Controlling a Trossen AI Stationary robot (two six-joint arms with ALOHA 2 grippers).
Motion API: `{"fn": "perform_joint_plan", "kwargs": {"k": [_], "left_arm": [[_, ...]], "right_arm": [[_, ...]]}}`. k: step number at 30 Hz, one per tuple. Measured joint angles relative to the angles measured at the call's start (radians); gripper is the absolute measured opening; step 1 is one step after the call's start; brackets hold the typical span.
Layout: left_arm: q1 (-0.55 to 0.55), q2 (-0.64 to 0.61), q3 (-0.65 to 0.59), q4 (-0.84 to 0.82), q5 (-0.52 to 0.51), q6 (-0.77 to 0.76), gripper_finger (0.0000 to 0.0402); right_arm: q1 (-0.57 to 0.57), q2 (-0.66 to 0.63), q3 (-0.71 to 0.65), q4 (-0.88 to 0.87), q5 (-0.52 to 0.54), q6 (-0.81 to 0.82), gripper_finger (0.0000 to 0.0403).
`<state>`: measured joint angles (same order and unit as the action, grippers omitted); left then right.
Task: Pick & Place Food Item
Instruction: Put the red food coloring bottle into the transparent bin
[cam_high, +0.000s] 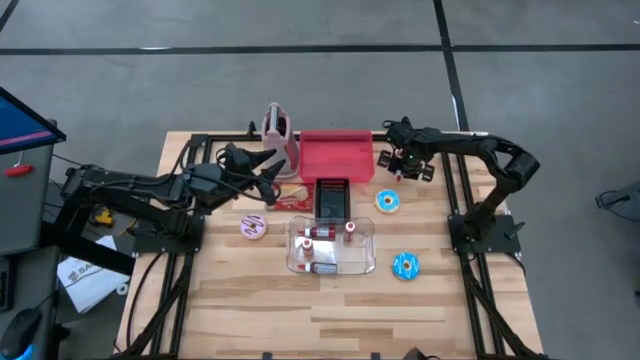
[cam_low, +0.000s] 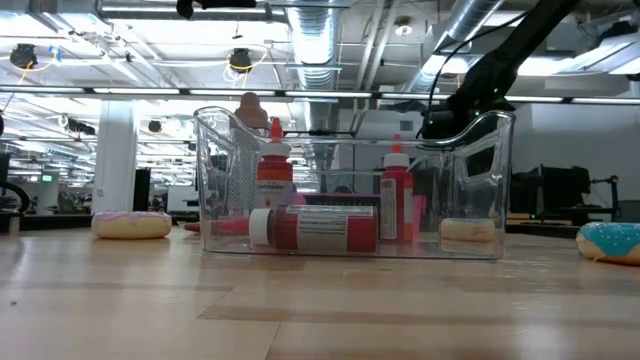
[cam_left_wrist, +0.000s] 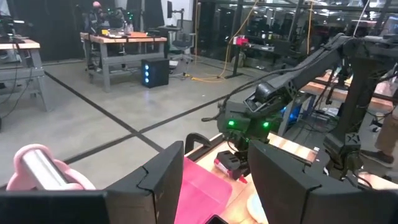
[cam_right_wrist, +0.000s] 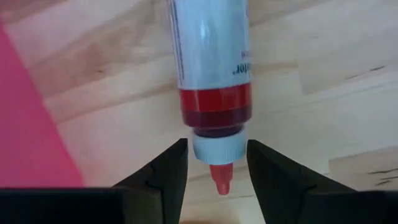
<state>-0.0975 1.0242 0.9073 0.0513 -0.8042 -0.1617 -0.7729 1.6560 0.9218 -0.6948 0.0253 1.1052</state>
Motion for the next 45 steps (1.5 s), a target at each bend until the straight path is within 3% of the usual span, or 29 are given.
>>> {"fn": "perform_joint_plan", "kwargs": {"k": [12, 19, 26, 30, 35, 41, 45], "left_arm": [[0.000, -0.017, 0.000, 0.003, -0.002, 0.000, 0.0177], [0.000, -0.017, 0.000, 0.001, -0.002, 0.000, 0.0177], [0.000, -0.017, 0.000, 0.001, -0.002, 0.000, 0.0177], [-0.001, -0.017, 0.000, 0.001, -0.002, 0.000, 0.0177], [-0.006, -0.017, 0.000, 0.001, -0.002, 0.002, 0.0177], [-0.009, -0.017, 0.000, -0.017, -0.002, 0.021, 0.0177], [-0.009, -0.022, 0.000, -0.018, -0.002, 0.031, 0.0177]], "right_arm": [[-0.002, 0.034, 0.000, 0.037, 0.002, -0.016, 0.0154], [-0.017, 0.032, 0.000, 0.037, 0.002, -0.056, 0.0100], [0.023, 0.007, 0.000, 0.039, 0.002, -0.079, 0.0100], [0.073, -0.093, 0.000, 0.023, 0.018, -0.086, 0.0100], [0.165, -0.321, 0.000, 0.007, -0.005, -0.149, 0.0100], [0.420, -0.589, 0.000, 0.051, -0.165, -0.301, 0.0100], [0.605, -0.661, 0.000, 0.071, -0.218, -0.209, 0.0100]]}}
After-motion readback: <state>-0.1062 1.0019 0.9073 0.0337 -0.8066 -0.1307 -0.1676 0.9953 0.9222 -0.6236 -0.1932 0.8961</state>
